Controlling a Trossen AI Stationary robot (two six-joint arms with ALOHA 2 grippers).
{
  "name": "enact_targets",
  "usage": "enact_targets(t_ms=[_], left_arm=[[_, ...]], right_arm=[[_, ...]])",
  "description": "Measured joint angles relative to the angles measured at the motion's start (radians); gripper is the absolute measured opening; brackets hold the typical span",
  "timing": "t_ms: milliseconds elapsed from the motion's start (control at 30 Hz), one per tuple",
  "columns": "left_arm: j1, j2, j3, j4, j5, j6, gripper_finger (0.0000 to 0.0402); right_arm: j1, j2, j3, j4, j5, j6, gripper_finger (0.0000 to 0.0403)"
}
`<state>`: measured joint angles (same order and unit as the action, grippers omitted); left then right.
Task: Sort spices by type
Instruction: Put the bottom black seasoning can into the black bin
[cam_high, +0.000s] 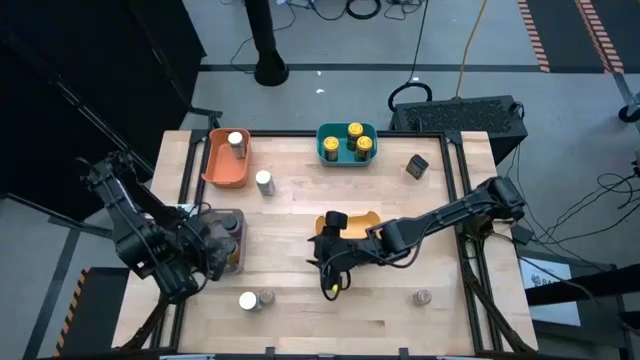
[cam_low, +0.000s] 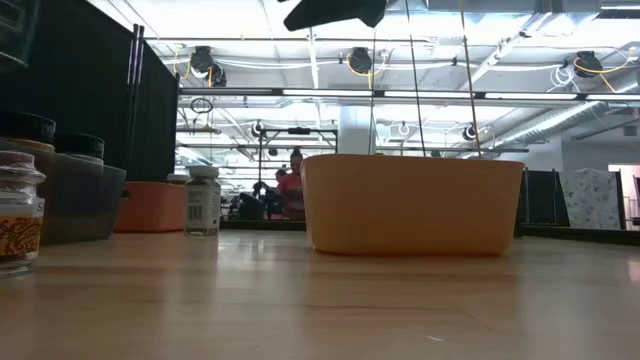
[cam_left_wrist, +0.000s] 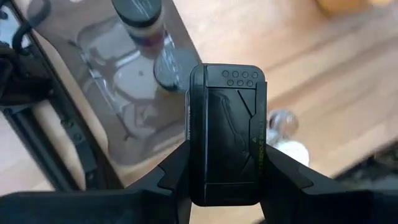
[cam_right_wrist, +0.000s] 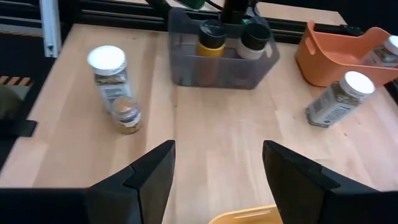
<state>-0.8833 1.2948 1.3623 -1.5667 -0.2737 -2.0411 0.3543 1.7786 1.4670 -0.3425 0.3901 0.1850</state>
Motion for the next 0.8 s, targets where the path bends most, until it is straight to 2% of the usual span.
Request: enact_targets(t_ms=[67, 233, 400, 700, 800], left_arm=[[0.002, 0.0, -0.021, -0.001, -0.021, -0.021, 0.0137], [0.011, -0.011, -0.091, -0.003, 0.047, -0.065, 0.0137], [0.01, -0.052, -0.133, -0.004, 0.047, -0.101, 0.0137], [0.015, -0.142, -0.137, -0.004, -0.074, -0.127, 0.0137], [0.031, -0.164, -0.174, -0.004, -0.065, -0.127, 0.0137]], right_arm=[[-0.01, 0.0, 0.0, 0.0, 0.0, -0.012, 0.0226], [-0.03, 0.0, 0.0, 0.0, -0.004, -0.026, 0.0226], [-0.045, 0.0, 0.0, 0.0, -0.004, -0.046, 0.0226], [-0.062, 0.0, 0.0, 0.0, -0.004, -0.059, 0.0226], [-0.061, 0.0, 0.0, 0.0, -0.004, -0.066, 0.0226]])
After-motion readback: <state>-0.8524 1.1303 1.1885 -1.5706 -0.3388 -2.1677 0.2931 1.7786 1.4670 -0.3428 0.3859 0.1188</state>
